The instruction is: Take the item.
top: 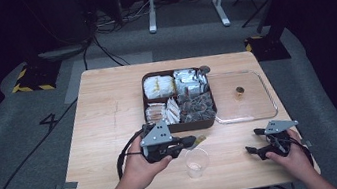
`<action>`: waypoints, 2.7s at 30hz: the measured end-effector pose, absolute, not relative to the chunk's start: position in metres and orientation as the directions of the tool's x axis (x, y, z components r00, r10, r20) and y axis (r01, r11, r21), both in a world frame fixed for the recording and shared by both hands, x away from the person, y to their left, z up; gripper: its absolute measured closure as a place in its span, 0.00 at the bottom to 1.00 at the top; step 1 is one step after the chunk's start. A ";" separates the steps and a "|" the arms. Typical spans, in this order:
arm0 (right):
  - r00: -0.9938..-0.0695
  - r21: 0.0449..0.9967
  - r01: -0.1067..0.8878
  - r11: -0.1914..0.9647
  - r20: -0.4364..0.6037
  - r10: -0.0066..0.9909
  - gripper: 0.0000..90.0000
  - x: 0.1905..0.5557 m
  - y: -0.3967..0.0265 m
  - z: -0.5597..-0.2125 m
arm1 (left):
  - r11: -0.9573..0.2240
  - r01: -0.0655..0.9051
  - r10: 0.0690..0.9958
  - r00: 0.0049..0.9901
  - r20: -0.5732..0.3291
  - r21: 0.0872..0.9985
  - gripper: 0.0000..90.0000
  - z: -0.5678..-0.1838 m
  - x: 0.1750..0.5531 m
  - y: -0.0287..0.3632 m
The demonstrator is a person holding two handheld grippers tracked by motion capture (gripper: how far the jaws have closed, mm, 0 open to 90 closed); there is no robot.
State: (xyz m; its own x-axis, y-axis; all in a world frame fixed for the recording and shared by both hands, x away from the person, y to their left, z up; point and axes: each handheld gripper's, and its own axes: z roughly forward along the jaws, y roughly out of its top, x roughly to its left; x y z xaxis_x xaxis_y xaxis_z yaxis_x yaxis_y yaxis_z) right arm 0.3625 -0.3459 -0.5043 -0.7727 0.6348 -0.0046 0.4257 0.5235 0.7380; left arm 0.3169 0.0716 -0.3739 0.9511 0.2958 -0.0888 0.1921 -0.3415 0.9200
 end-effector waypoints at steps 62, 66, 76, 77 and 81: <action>-0.773 0.739 0.424 0.523 -0.006 0.635 0.18 0.362 -0.346 -0.504 | -0.441 0.267 0.490 0.872 -0.019 0.857 0.47 -0.395 0.318 0.109; -0.772 0.739 0.426 0.522 -0.004 0.635 0.18 0.362 -0.346 -0.504 | -0.434 0.295 0.538 0.843 -0.018 0.851 0.44 -0.395 0.319 0.125; -0.773 0.739 0.426 0.522 -0.003 0.635 0.18 0.362 -0.346 -0.504 | -0.434 0.350 0.609 0.793 -0.016 0.830 0.40 -0.405 0.318 0.158; -0.772 0.738 0.426 0.523 -0.004 0.635 0.18 0.362 -0.346 -0.504 | -0.435 0.362 0.623 0.782 -0.015 0.824 0.40 -0.407 0.318 0.164; -0.772 0.738 0.426 0.523 -0.004 0.636 0.18 0.362 -0.346 -0.504 | -0.438 0.379 0.640 0.768 -0.013 0.816 0.38 -0.413 0.320 0.174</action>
State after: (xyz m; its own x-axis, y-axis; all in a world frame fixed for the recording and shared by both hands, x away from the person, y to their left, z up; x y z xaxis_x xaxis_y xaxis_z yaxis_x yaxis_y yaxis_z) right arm 0.3624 -0.3459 -0.5043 -0.7721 0.6355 -0.0041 0.4263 0.5226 0.7384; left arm 0.3197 0.1735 -0.4127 0.7684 0.6398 -0.0134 0.3786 -0.4376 0.8155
